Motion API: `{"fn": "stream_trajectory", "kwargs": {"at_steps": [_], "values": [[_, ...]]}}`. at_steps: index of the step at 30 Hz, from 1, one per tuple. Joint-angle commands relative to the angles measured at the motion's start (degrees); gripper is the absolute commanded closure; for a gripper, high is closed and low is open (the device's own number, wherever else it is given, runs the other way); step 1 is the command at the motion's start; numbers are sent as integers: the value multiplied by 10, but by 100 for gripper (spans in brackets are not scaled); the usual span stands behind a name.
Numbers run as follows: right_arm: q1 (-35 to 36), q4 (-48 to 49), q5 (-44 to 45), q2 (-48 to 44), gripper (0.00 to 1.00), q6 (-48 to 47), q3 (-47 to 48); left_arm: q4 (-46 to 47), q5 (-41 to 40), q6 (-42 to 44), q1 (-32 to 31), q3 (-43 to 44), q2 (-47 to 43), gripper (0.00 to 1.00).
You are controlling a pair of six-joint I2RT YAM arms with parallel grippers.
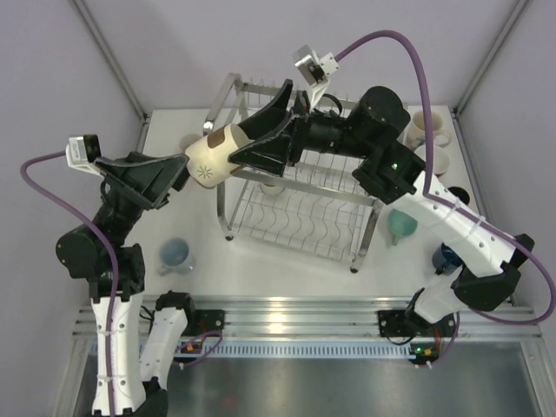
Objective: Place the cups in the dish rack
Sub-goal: Pass the cup from the left arm to the right, then place the cup upside down on the dish rack
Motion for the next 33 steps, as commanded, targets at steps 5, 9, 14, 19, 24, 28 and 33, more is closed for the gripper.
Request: {"fn": "stream_trajectory", "kwargs": {"at_steps": [5,9,14,19,24,28,33], "values": [[-3,-140,11,-37,100,-68,54,-86,-19,76,-1,65,27,2],[-2,-212,11,-44,100,-113,45,-250,-28,201,-1,174,81,2],[3,-290,7,-32,100,-157,79,-303,-40,240,-1,224,144,2],[8,-351,7,-27,100,-174,121,-383,-82,311,-1,280,187,2],[58,-439,73,8,100,-227,161,-616,-199,485,1,465,301,2],[130,-493,193,39,100,-256,176,-692,-280,540,20,513,350,2],[199,-475,301,35,100,-259,104,-702,-203,538,116,459,389,2]]}}
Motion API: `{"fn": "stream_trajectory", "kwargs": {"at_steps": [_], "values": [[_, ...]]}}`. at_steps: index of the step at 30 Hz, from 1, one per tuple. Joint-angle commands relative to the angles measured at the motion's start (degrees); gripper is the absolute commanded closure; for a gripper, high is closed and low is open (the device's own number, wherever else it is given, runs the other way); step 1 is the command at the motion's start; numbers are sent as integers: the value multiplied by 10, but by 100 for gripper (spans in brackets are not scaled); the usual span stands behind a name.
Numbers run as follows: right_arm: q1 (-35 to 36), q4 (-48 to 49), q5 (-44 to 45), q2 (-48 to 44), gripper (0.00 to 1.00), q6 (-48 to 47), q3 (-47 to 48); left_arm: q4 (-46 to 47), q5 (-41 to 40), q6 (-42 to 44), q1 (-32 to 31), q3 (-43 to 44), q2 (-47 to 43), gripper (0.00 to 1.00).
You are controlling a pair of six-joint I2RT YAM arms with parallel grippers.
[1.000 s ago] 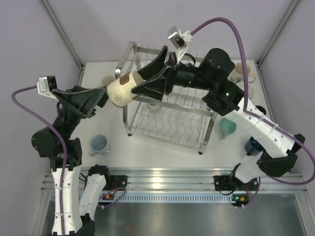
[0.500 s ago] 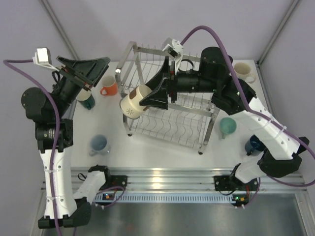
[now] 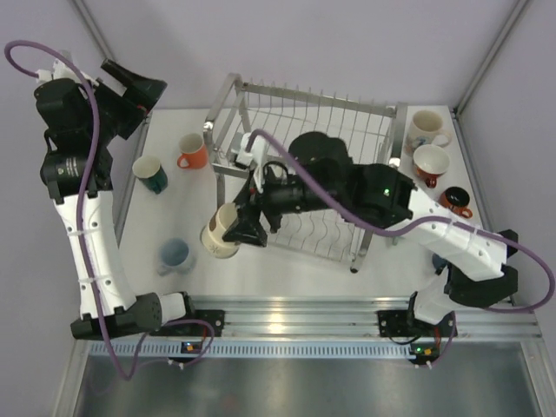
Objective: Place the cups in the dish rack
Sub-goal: Place the cup upside down on the dish rack
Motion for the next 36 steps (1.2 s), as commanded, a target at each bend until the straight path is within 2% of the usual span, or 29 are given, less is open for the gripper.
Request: {"fn": "stream_trajectory", "kwargs": {"at_steps": [1,6,10,12,15,22,32,36], "values": [[36,-2,119,0,100,-18,-52,-48,15,32,45,-38,19,2],[70,41,193,27,100,-24,-120,38,41,33,110,-187,1,2],[88,63,287,61,100,-34,-167,77,70,26,164,-263,-5,2],[90,70,316,74,100,-43,-180,89,77,28,168,-290,-5,2],[92,80,409,104,100,-53,-206,103,82,27,169,-309,-1,2],[90,143,521,124,100,-82,-272,132,88,22,169,-339,-7,3],[80,163,591,129,100,-117,-294,145,104,12,169,-352,-9,3],[60,172,589,132,100,-121,-307,148,109,10,168,-355,-7,3]]}}
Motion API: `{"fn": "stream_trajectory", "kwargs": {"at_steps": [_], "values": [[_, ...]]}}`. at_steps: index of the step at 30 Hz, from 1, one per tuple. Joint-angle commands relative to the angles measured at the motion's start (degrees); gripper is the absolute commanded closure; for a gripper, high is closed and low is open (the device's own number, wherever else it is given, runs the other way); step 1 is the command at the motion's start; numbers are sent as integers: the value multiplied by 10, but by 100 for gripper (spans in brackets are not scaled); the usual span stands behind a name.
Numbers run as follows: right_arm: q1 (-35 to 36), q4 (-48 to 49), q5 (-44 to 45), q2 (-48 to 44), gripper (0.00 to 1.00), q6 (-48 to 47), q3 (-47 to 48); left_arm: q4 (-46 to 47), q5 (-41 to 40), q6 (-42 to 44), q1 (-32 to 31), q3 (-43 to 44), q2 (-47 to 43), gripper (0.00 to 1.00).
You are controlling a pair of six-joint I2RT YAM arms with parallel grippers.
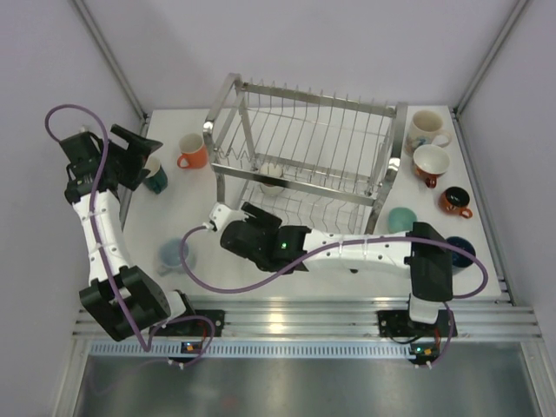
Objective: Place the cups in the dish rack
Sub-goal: Place the cup upside down on the dish rack
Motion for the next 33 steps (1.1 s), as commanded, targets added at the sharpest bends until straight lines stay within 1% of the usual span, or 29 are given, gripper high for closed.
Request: {"fn": "stream_trajectory", "kwargs": {"at_steps": [1,11,19,26,33], "values": [[-22,44,30,-2,100,-17,-9,39,14,-2,2,-1,-15,3],[-53,94,47,-4,100,-40,-57,39,17,0,2,-4,-13,3],[-65,114,92,0,100,-53,-79,42,20,1,2,-2,-13,3],[-93,147,102,-13,100,-40,-100,42,21,3,2,-10,-13,3],[-116,180,87,-18,100,-52,-115,43,24,1,2,-6,-16,3]]}}
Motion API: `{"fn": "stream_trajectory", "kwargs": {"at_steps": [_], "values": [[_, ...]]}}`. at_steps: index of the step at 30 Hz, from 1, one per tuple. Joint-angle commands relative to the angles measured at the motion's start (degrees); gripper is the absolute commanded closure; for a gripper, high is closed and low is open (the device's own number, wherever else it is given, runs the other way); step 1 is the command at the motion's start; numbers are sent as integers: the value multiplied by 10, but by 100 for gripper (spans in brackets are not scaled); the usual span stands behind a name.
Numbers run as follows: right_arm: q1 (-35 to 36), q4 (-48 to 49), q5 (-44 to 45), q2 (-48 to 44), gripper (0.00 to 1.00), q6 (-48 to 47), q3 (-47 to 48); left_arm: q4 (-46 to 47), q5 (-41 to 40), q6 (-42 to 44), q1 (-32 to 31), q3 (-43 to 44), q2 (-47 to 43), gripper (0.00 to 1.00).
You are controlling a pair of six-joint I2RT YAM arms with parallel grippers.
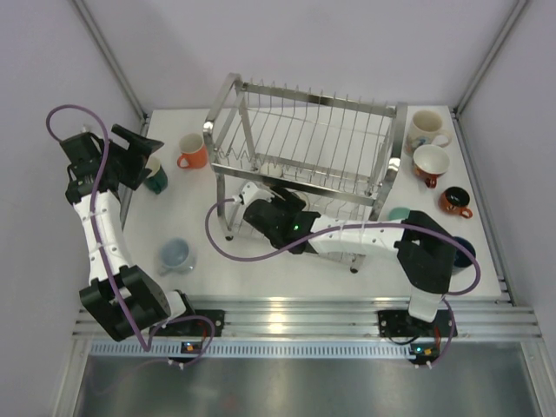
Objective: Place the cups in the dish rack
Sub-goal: Place the cup upside down on the dish rack
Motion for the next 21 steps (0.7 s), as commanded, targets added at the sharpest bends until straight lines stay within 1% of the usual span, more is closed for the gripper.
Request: {"fn": "stream_trajectory", "kwargs": {"at_steps": [1,4,9,15,17,21], "values": [[-9,48,11,-16,98,-8,5,28,9,4,2,3,-16,3],[-13,54,19,-11,94,-10,6,27,9,4,2,2,-18,3],[-17,71,31,-2,93,-14,8,28,8,3,2,-3,-20,3],[-41,70,31,13,93,-2,15,27,10,9,2,-5,-22,3],[-46,71,26,13,91,0,13,28,10,10,2,-7,-25,3],[-56,77,26,21,86,-8,11,28,10,9,2,-10,-28,3]]}}
